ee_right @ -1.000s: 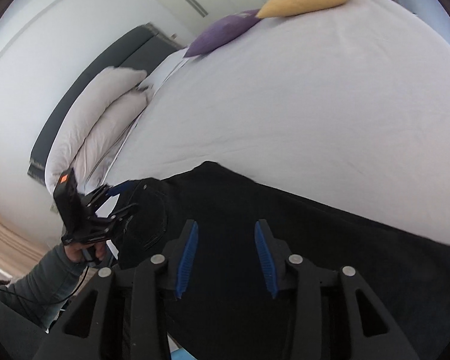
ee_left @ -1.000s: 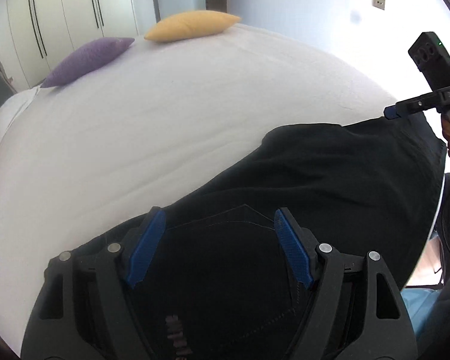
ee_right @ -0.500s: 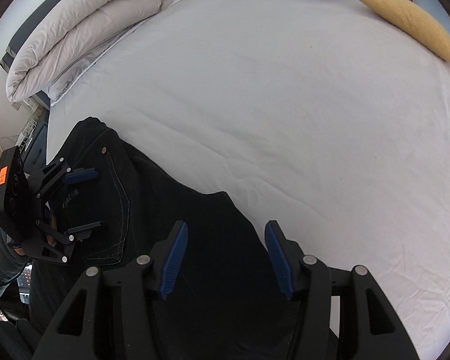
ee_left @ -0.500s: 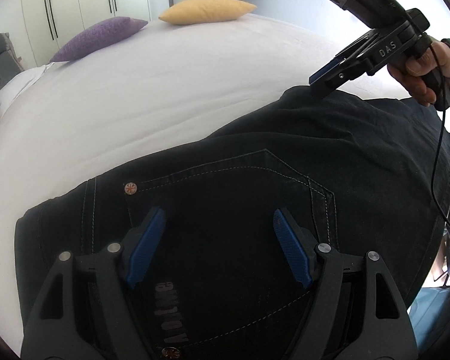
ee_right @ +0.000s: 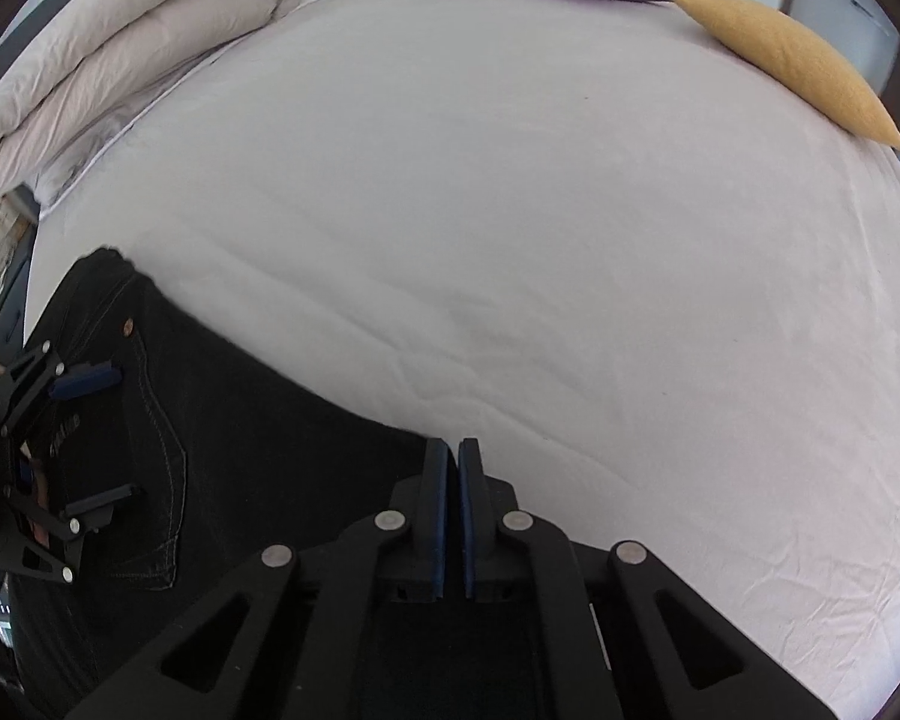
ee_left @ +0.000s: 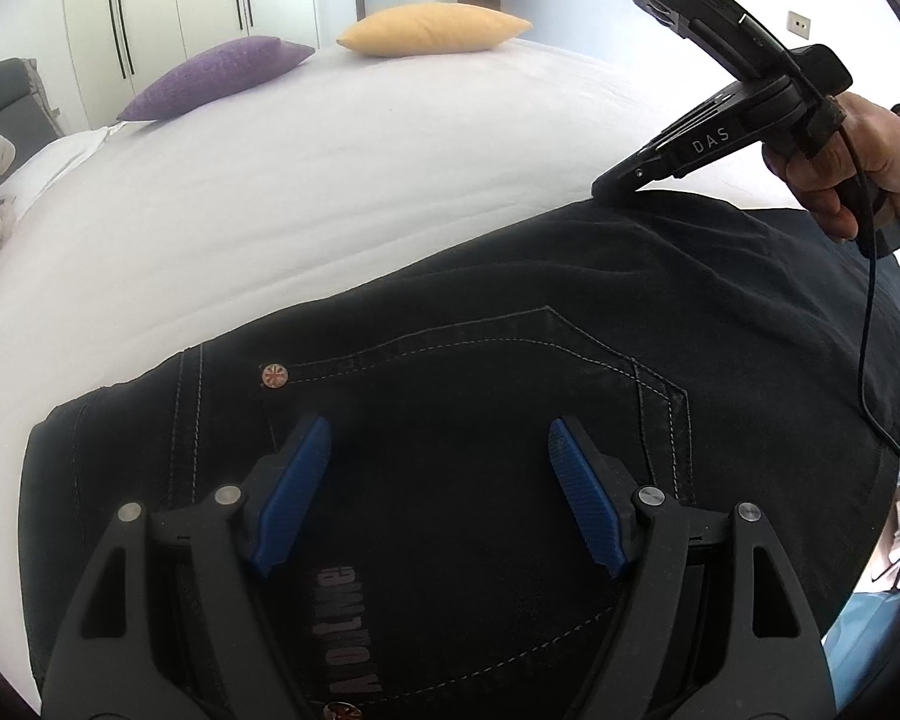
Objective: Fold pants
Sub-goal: 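Grasp the jeans edge with the right gripper beside the left gripper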
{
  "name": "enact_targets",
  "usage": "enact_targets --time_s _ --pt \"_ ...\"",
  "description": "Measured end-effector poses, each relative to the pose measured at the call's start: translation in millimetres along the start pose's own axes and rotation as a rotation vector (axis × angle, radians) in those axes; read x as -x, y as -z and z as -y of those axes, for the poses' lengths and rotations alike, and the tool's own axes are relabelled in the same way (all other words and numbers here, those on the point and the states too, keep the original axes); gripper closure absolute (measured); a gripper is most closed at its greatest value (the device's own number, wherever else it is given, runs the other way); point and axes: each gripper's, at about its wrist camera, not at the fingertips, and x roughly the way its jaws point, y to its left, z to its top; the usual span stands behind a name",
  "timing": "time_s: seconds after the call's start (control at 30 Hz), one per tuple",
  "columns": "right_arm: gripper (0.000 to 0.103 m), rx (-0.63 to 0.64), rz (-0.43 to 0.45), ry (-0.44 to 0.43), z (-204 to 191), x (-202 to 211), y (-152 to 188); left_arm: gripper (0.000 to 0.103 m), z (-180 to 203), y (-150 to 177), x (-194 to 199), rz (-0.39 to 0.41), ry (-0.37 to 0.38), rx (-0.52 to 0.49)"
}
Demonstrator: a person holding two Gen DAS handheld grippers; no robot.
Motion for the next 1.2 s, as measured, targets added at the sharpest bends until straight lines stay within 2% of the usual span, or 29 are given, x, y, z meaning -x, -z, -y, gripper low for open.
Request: enact_targets --time_s 0.07,0.13,0.17,0.2,0.27,0.33,0.37,0.4,0.47,0.53,0.57,0.6,0.63,0.7,0.8,0.97,1.1,1.17,1.2 --pt "0.102 -0.101 0.017 0.046 21.5 -0.4 5.8 0.028 -1.2 0.3 -1.9 0.005 -0.007 0.009" --pt "0.102 -0.194 -0.002 -0.009 41.4 -6.0 14.2 0.027 -0.5 -1.2 -4.6 0.007 -0.007 0.015" --pt "0.102 -0.187 0.009 -0.012 41.5 -2.0 16.4 0.027 -1.2 -0.9 -5.9 0.004 -0.005 0.017" --pt "0.101 -0.170 0.034 -0.029 38.3 7.5 16.6 0.027 -1.4 -1.0 -5.8 0.004 -0.005 0.017" --pt "0.096 -0.127 0.095 -0.114 22.1 31.3 12.0 0.027 0.4 -2.2 -4.9 0.007 -0.009 0.014" --pt "0.094 -0.038 0.122 -0.194 -3.3 47.2 3.0 0.027 1.2 -2.9 -3.3 0.012 -0.014 0.016" --pt "0.088 0.022 0.127 -0.216 -18.6 51.4 -1.7 0.027 1.4 -3.1 -2.0 0.016 -0.019 0.017" --pt "0.085 0.074 0.113 -0.245 -33.4 50.6 -6.0 0.027 1.4 -2.8 -1.9 0.013 -0.020 0.020" --pt "0.088 0.154 0.045 -0.302 -64.3 35.3 -8.0 0.027 1.3 -1.6 -3.4 0.002 -0.017 0.021" --pt "0.088 0.186 -0.027 -0.240 -80.7 5.2 -8.5 0.027 1.2 -0.4 -5.3 -0.014 -0.014 0.014" --pt "0.091 0.160 -0.065 -0.206 -75.3 -11.2 -10.1 0.027 0.9 0.0 -6.4 -0.023 -0.010 0.012" --pt "0.102 0.119 -0.090 -0.173 -65.4 -24.8 -11.0 0.027 0.2 0.2 -7.4 -0.033 -0.002 0.011" --pt "0.103 0.078 -0.097 -0.155 -50.8 -32.6 -6.8 0.027 -1.2 0.7 -7.9 -0.041 0.007 0.012" --pt "0.103 0.008 -0.077 -0.186 -32.6 -35.1 -4.6 0.027 -3.5 1.4 -7.7 -0.046 0.020 0.018" --pt "0.103 0.078 -0.058 -0.109 -39.8 -33.8 -4.8 0.027 -4.2 3.3 -6.3 -0.036 0.018 0.020" --pt "0.103 0.007 -0.012 -0.030 -31.6 -24.9 -10.0 0.027 -2.2 -3.9 -2.3 -0.057 -0.012 0.014" --pt "0.103 0.011 0.058 -0.066 -39.8 -0.5 -11.6 0.027 -7.7 -30.9 12.0 0.012 -0.028 0.016" --pt "0.103 0.016 0.080 -0.154 -44.7 6.4 -14.6 0.027 -15.5 -39.7 1.1 -0.006 -0.035 0.035" --pt "0.103 0.030 0.077 -0.171 -47.9 5.6 -16.3 0.030 -19.4 -39.8 -8.9 -0.034 -0.035 0.042"
